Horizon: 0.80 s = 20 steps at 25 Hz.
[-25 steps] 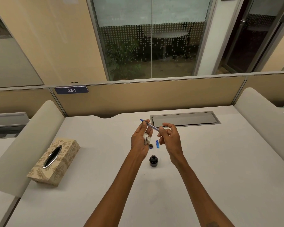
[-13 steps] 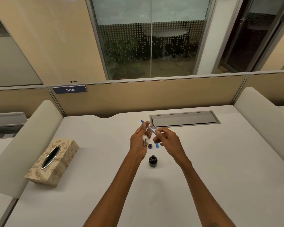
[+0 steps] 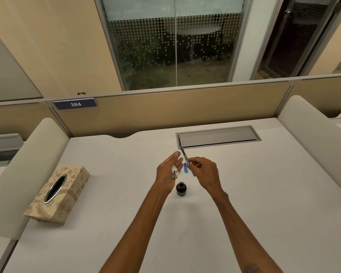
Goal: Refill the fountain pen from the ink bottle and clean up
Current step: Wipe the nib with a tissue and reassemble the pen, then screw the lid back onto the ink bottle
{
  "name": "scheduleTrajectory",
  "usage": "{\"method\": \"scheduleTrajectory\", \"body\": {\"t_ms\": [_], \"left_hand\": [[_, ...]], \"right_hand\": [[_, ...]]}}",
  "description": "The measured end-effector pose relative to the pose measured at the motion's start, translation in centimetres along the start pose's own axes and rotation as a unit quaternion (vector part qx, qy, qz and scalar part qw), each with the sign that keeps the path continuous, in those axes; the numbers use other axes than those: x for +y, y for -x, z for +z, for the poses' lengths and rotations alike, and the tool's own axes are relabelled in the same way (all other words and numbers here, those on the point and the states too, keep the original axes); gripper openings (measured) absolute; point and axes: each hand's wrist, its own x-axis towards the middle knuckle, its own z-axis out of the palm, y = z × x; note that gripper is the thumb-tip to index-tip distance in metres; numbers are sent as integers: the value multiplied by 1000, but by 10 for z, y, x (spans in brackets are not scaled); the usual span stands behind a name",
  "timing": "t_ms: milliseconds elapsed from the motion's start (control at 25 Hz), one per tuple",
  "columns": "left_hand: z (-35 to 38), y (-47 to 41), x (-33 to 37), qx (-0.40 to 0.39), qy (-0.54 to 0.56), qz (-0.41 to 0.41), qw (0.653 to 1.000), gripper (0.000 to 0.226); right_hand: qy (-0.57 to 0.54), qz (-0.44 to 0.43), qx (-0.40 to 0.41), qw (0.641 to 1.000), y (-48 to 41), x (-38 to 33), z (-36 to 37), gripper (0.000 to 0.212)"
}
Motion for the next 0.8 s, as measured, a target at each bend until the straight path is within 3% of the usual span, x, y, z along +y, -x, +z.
{"method": "scheduleTrajectory", "body": {"t_ms": [160,400,800], "left_hand": [[-23,-5,-10,21,14,-9,1000,40],[-50,0,-22,47,47,-12,998,37],[-67,7,-27,32,67,-28,997,36]], "right_hand": [[-4,124,2,992,8,24,7,11],[51,214,-38,975,37,60,30,13],[136,225,-73,962,56,70,49,18]]}}
